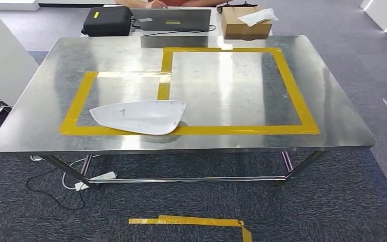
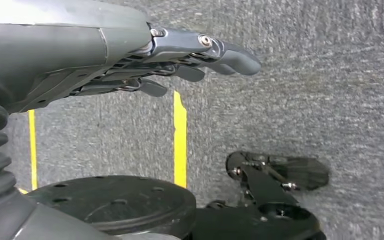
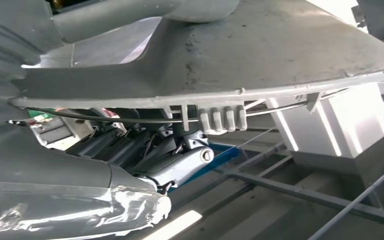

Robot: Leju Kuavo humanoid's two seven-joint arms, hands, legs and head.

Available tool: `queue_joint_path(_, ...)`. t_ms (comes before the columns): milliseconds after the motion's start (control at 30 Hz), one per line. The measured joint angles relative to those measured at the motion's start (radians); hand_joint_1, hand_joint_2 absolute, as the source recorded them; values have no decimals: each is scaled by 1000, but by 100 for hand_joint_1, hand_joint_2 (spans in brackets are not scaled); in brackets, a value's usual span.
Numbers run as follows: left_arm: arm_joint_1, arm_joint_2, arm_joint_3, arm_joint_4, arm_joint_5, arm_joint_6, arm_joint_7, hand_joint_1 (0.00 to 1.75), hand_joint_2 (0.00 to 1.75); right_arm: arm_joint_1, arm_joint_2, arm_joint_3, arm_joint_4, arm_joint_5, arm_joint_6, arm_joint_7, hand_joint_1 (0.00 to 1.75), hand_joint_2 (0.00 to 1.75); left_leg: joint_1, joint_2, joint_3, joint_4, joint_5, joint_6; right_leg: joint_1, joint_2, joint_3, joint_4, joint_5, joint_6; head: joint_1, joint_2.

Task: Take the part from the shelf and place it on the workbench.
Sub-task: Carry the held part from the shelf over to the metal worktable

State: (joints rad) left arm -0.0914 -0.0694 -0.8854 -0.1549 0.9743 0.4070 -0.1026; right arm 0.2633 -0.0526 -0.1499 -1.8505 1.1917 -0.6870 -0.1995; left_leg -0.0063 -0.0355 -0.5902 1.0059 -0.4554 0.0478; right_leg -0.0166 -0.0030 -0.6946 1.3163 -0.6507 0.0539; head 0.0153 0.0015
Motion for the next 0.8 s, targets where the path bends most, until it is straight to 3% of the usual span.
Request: queue_joint_path(800, 0, 0, 0, 0, 0, 0, 0, 0, 175, 0, 0, 0, 0, 0, 0, 0, 175, 175, 0, 0, 0, 0, 0, 0, 0, 0, 0, 0, 0, 0, 0, 0)
